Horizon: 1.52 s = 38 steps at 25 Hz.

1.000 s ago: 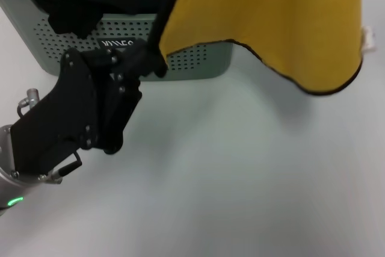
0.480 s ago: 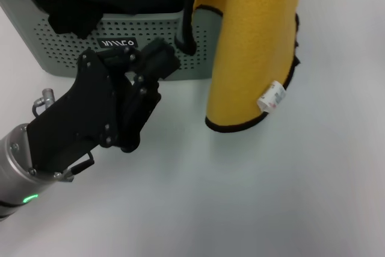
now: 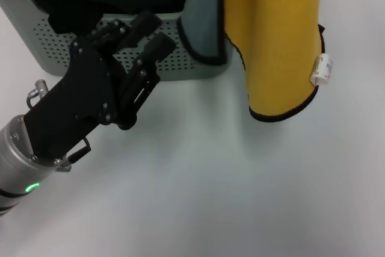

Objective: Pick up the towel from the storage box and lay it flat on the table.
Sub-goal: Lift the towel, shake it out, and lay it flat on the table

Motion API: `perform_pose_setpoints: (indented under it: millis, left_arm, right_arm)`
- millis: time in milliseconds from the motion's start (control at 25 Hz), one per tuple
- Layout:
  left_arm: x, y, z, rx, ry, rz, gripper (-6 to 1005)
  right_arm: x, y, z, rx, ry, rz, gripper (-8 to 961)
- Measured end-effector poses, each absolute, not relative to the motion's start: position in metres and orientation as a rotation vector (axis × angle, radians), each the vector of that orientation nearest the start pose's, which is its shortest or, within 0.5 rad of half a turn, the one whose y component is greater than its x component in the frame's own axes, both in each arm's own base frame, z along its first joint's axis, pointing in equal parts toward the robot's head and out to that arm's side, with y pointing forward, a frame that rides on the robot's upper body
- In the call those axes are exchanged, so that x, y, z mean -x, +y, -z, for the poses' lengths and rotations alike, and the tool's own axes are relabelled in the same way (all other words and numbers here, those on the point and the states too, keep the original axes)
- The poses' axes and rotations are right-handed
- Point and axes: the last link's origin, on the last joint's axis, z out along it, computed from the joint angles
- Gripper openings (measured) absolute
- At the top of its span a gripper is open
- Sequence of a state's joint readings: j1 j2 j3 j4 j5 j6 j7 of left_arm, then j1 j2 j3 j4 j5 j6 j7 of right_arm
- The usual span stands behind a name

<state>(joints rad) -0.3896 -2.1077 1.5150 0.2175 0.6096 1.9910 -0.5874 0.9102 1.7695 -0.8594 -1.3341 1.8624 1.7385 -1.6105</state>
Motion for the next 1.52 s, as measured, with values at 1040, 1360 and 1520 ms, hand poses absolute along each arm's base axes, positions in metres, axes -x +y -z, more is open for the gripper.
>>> perform_pose_setpoints:
  millis: [1040, 1360, 1520]
  left_arm:
    - [0.223, 0.257, 0.014, 1.965, -0.161, 1.653, 481]
    - [0.214, 0.266, 0.014, 1.957, -0.167, 1.677, 481]
    - [0.211, 0.273, 0.014, 1.949, -0.189, 1.673, 481]
  right_arm:
    - [0.041, 0.370, -0.188, 2.350, -0.912, -1.044, 14]
    - [0.047, 0.375, -0.170, 2.319, -0.902, -0.999, 14]
    - [0.048, 0.375, -0.165, 2.311, -0.910, -0.980, 14]
